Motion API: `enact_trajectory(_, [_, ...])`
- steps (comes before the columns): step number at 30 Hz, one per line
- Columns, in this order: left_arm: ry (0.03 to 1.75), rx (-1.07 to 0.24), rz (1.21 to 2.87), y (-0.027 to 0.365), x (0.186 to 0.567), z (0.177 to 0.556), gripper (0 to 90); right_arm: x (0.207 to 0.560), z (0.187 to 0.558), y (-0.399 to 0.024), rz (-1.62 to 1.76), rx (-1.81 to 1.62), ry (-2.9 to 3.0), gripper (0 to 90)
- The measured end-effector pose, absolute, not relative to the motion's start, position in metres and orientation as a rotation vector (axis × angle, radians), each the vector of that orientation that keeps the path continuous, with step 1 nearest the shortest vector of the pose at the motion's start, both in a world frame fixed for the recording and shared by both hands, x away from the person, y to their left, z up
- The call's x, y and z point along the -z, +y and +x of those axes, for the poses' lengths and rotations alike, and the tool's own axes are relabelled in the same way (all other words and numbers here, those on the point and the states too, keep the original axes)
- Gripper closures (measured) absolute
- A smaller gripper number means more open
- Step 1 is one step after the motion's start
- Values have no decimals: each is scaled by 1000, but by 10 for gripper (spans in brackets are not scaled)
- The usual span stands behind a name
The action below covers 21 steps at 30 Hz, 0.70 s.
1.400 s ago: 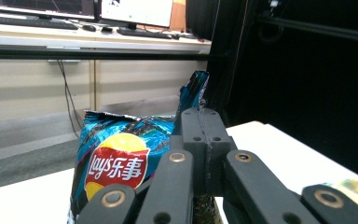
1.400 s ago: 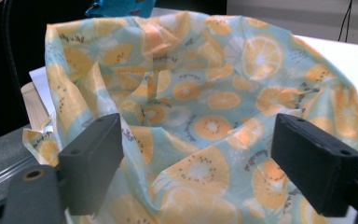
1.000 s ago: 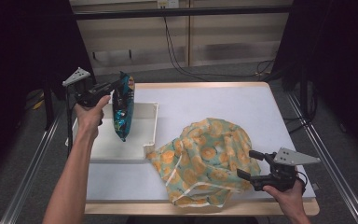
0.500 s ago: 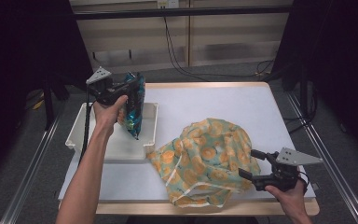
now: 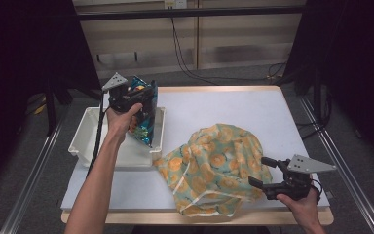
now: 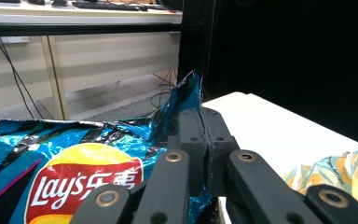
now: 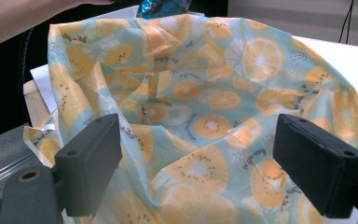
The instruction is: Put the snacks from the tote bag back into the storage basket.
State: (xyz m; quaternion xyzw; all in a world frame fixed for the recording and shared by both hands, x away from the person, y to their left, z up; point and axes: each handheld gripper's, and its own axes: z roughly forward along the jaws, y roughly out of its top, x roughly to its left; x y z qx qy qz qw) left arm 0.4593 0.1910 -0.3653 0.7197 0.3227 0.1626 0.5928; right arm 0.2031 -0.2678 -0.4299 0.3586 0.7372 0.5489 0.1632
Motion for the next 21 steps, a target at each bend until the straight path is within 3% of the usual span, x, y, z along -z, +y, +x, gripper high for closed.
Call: enact_trajectory(21, [748,-356,1783,176,382,468,816,430,205,-270,1029,-1568,2116,158])
